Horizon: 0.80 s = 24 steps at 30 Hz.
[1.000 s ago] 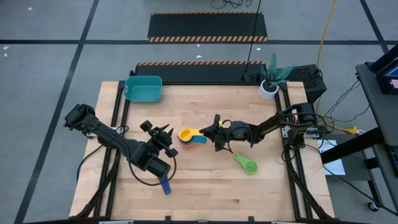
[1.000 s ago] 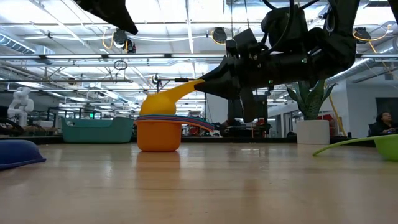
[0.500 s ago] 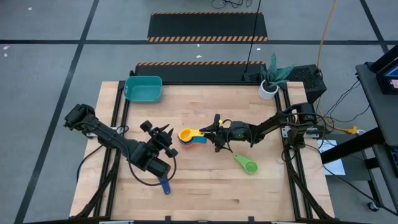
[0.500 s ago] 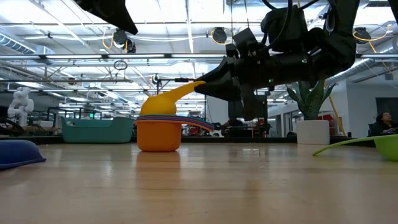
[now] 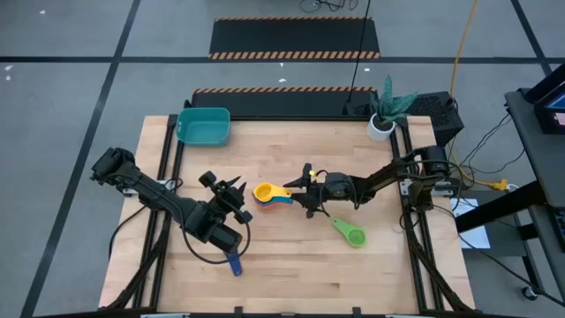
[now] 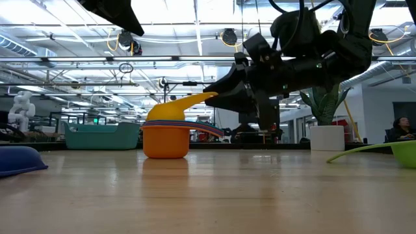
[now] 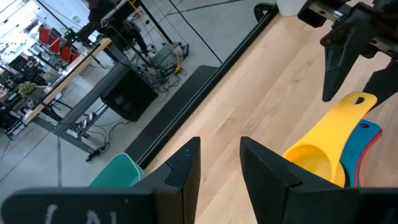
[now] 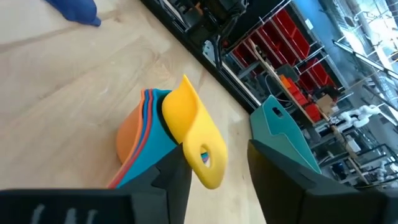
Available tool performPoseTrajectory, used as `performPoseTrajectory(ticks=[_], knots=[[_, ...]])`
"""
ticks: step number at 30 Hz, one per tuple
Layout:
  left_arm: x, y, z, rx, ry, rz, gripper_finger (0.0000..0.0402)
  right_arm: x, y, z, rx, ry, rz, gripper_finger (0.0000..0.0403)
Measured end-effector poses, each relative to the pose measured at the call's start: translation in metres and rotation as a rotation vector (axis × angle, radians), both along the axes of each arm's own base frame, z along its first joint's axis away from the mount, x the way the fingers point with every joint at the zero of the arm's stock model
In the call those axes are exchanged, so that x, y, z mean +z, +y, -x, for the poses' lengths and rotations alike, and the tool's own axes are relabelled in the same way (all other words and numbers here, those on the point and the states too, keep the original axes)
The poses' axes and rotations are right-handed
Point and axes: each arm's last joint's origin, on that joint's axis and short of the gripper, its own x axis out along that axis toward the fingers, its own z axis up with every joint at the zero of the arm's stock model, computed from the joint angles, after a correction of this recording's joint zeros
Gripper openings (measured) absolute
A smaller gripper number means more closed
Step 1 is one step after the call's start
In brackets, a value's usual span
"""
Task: Nest measuring cups in basket
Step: Stack the yellow measuring cup on top of the light blue measuring cup
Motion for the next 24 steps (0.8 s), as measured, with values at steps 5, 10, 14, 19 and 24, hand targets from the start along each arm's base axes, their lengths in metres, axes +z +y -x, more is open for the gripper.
performPoseTrajectory(ticks=[5, 10, 14, 19, 24], knots=[[0.0, 0.0, 0.0, -0.001, 0.001, -0.001, 0.0115, 0.0001, -0.0005, 0.0, -0.012, -0.005, -0.057, 0.0166], [0.0, 0.0, 0.0, -0.001, 0.002, -0.001, 0.0115, -0.0009, 0.0002, 0.0001, 0.029, 0.005, -0.115, 0.0187], [0.0, 0.0, 0.0, -0.001, 0.002, -0.001, 0.0115, -0.0013, -0.0016, 0.0002, 0.037, 0.008, -0.156, 0.0204], [0.0, 0.0, 0.0, -0.001, 0.002, -0.001, 0.0115, -0.0019, -0.0057, 0.0005, 0.015, 0.012, -0.194, 0.0214], [0.0, 0.0, 0.0, -0.003, 0.006, -0.003, 0.0115, -0.0026, -0.006, 0.0017, 0.047, 0.047, -0.222, 0.0215]])
